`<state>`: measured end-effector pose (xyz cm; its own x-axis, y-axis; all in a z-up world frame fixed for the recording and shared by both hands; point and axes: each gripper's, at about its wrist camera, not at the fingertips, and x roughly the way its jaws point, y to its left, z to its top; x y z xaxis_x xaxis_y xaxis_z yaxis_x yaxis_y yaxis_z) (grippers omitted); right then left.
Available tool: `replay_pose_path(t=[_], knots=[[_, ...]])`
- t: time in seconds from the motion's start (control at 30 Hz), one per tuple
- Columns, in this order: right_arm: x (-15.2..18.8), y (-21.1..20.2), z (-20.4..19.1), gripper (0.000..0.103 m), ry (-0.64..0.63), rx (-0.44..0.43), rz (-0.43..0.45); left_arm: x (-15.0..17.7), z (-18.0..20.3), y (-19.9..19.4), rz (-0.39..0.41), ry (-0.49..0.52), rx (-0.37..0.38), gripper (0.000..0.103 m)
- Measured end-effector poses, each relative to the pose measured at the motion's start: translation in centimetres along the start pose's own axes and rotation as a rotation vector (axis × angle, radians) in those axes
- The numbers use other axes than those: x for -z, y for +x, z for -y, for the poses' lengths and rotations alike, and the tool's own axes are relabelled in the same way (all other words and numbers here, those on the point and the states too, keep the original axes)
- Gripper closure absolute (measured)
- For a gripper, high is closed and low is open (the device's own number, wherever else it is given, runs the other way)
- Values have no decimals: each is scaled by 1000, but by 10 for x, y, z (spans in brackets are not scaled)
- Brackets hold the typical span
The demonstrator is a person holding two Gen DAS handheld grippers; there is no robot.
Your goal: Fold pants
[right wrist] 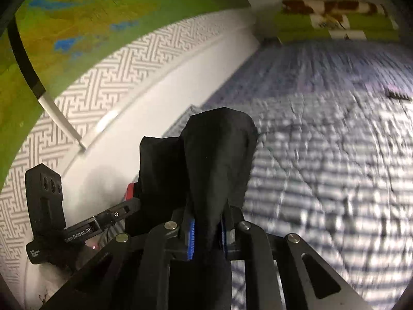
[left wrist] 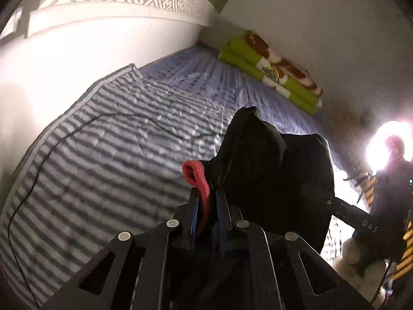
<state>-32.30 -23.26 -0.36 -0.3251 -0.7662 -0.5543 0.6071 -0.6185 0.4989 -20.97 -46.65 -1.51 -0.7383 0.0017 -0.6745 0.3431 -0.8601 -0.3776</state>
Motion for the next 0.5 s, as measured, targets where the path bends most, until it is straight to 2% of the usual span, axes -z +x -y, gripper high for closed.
replay_pose_path(t=[0.03, 0.1, 0.13, 0.17, 0.2, 0.23, 0.3, 0.4, 0.43, 0.5], knots=[[-6, 6, 3, 90, -3, 9, -3, -7, -4, 4, 0, -2, -10, 88], [-15, 32, 9, 82, -34, 71, -56, -16, -12, 24, 11, 0, -156, 78], [-19, 46, 17, 71, -33, 143, -114, -19, -18, 34, -19, -17, -218, 62], [-16, 54, 26, 69, -23, 215, -160, -20, -25, 40, -34, -40, -212, 62], [-14, 59, 31, 69, -17, 276, -172, -19, -29, 39, -23, -57, -199, 62], [-12, 57, 34, 69, -21, 301, -154, -17, -32, 34, -3, -69, -184, 62], [-3, 43, 37, 69, -21, 295, -105, -12, -28, 27, 2, -31, -174, 62], [15, 15, 26, 69, -85, 334, -20, 7, -13, 15, -2, 58, -149, 62], [22, 6, 20, 69, -107, 326, -7, 17, -6, 11, -12, 84, -134, 62], [34, -8, 8, 68, -132, 241, 9, 36, 5, 10, -38, 126, -106, 63]])
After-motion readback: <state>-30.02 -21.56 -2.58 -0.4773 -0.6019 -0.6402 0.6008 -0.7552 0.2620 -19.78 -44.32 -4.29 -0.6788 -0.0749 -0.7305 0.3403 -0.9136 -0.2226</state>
